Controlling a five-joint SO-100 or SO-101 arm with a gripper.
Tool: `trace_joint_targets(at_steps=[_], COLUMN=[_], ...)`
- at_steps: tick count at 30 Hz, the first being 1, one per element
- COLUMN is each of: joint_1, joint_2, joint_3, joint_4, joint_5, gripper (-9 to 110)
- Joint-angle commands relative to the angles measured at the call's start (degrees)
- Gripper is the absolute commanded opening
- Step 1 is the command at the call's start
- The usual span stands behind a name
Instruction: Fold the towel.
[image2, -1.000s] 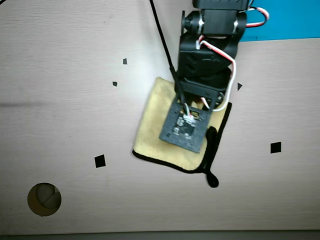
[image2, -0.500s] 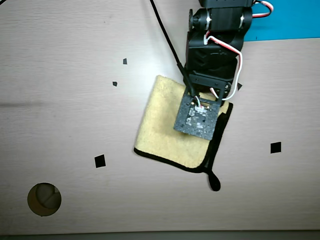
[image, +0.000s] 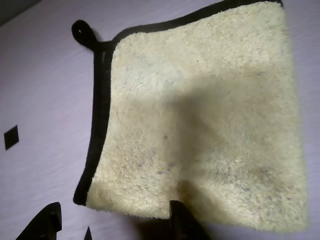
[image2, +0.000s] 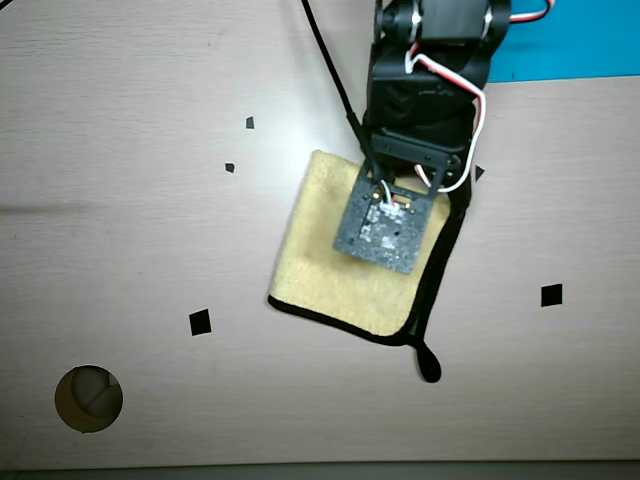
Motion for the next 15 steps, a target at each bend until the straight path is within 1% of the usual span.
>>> trace_joint_targets(at_steps=[1, 4, 6, 10, 15], joint_1=[0.6, 0.7, 1.1, 2.6, 4.7], joint_2=[4.0, 4.9, 5.7, 4.9, 2.7], joint_3=[-5.8, -7.1, -6.1, -3.5, -3.4], joint_4=[5.1, 8.7, 9.1, 9.0, 9.0], joint_5=[4.8, 11.9, 14.9, 16.3, 19.2], gripper=[25, 24, 22, 15, 12])
